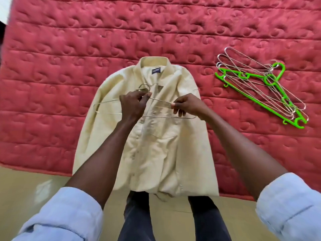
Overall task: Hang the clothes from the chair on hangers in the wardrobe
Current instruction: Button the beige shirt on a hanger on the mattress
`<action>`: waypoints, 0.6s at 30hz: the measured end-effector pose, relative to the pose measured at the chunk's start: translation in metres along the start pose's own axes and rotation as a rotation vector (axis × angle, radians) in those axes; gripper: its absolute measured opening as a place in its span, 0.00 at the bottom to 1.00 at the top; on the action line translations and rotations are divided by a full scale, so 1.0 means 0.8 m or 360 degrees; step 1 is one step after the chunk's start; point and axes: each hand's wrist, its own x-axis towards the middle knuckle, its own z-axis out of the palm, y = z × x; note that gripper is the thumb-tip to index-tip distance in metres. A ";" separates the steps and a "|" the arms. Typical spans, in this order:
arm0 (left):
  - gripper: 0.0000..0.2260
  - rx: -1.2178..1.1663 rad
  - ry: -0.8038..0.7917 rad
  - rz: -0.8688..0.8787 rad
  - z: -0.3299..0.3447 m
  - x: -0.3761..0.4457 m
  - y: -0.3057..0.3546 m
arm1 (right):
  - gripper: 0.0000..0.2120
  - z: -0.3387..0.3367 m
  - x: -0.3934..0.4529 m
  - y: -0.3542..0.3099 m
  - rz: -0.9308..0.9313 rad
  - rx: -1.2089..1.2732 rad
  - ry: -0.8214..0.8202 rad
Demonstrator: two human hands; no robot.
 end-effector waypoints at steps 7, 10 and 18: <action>0.14 0.0007 0.0047 -0.0512 -0.082 0.035 -0.115 | 0.14 0.074 0.062 -0.036 -0.0007 -0.0209 0.0500; 0.19 -0.0078 -0.0113 -0.0522 -0.087 0.050 -0.137 | 0.14 0.101 0.081 -0.044 -0.0013 -0.0026 0.0708; 0.11 0.0043 0.0106 -0.0671 -0.090 0.079 -0.152 | 0.12 0.113 0.106 -0.060 0.0132 -0.0378 0.1573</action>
